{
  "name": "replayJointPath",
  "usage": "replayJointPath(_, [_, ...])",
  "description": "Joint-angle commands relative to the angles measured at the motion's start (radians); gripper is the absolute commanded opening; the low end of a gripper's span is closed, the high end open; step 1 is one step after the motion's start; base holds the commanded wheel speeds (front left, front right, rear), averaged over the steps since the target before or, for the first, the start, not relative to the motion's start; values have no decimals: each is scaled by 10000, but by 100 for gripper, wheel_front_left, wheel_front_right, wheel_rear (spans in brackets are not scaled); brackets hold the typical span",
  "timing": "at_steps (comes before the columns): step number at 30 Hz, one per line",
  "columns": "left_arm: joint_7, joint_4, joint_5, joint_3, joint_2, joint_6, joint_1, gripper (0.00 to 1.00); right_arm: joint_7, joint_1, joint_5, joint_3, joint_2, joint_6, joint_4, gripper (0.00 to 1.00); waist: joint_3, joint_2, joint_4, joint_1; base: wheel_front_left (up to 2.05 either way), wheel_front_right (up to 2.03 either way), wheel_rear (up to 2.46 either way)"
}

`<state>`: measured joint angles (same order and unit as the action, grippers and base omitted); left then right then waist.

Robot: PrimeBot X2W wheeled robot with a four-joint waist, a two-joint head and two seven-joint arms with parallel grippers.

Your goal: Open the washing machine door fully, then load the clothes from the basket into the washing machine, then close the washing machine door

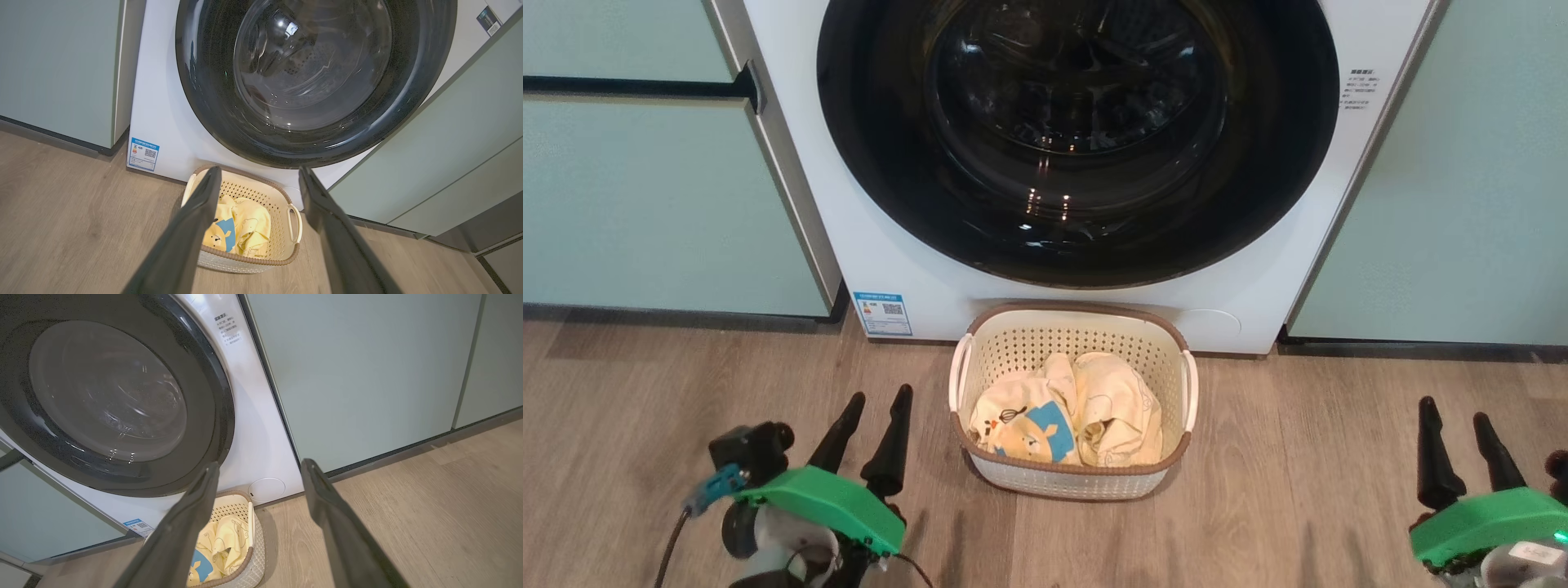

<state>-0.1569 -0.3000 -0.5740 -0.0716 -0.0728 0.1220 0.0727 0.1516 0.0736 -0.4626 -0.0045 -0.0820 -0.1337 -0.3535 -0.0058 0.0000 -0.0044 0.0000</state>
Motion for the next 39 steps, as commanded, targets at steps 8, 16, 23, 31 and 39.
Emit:
replayJointPath(8, [-372, 227, 1065, 46, -290, 64, 749, 100, 425, 600, 1355, 211, -190, 25, 223, 100, 5, 0, -13, 0, 0, 0, 0])
replayJointPath(16, [-579, 79, 1709, 79, -259, 71, 822, 100, 631, 642, 2220, 255, -175, 26, 218, 100, -4, 0, -22, 0, 0, 0, 0])
replayJointPath(23, [-784, -54, 2416, 139, -204, 60, 932, 100, 837, 694, 3082, 283, -174, 28, 279, 100, -2, 0, -23, 0, 0, 0, 0])
replayJointPath(31, [-1020, -169, 3157, 314, -108, -9, 1064, 100, 1073, 724, 4091, 376, -159, 30, 357, 100, -1, 0, -40, 0, 0, 0, 0])
replayJointPath(39, [-1048, -349, 3238, 366, -26, -46, 1100, 100, 1102, 713, 4125, 338, -141, 30, 354, 100, 8, 0, -30, 0, 0, 0, 0])
